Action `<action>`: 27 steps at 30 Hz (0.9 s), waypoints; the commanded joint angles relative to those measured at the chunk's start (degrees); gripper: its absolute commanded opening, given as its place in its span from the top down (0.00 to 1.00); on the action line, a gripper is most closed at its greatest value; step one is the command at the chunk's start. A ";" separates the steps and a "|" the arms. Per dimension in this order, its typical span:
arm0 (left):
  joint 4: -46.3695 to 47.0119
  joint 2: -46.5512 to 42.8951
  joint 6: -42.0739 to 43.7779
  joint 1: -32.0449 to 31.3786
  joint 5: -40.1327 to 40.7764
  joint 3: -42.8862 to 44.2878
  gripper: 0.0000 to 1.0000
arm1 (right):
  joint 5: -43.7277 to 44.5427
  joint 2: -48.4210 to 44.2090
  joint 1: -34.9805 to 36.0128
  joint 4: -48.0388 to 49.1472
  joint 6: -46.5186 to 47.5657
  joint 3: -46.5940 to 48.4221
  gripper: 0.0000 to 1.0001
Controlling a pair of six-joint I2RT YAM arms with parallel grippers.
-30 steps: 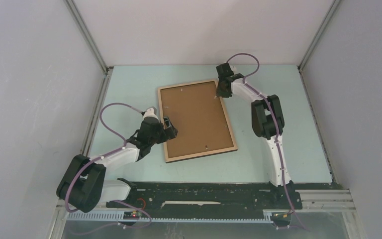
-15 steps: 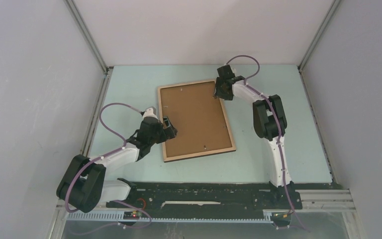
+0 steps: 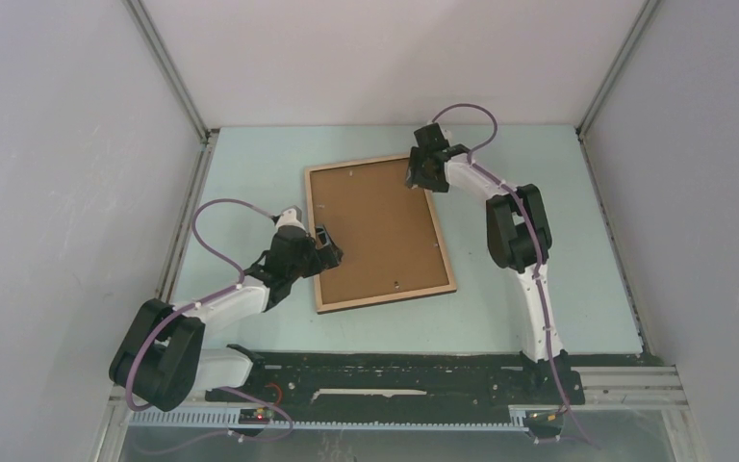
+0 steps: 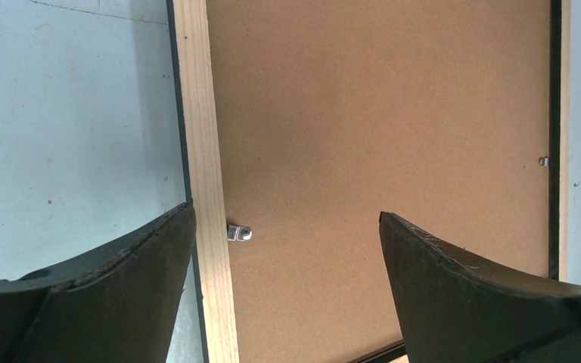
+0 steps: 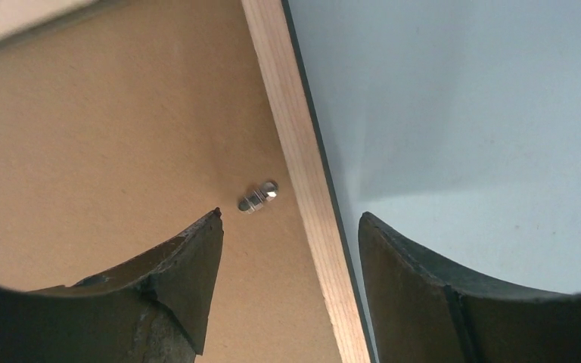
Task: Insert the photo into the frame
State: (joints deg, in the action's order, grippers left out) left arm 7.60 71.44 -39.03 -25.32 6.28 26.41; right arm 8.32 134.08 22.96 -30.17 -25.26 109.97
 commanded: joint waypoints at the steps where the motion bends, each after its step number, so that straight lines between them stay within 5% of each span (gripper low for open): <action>1: 1.56 -1.38 -0.37 0.10 -0.13 0.72 0.06 | 2.72 1.74 0.37 -2.27 -0.92 7.74 0.27; 8: 1.80 -1.56 -0.35 0.14 -0.13 0.44 0.06 | 3.25 4.13 0.59 -5.48 -0.52 10.64 0.36; 27: 2.14 -2.44 -0.53 0.16 -0.40 -0.05 0.06 | 2.88 9.33 1.38 -11.96 1.53 17.05 0.42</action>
State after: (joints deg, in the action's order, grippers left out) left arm 7.90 70.67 -39.05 -25.32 5.82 26.41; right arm 10.52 141.93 23.40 -40.29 -24.64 124.77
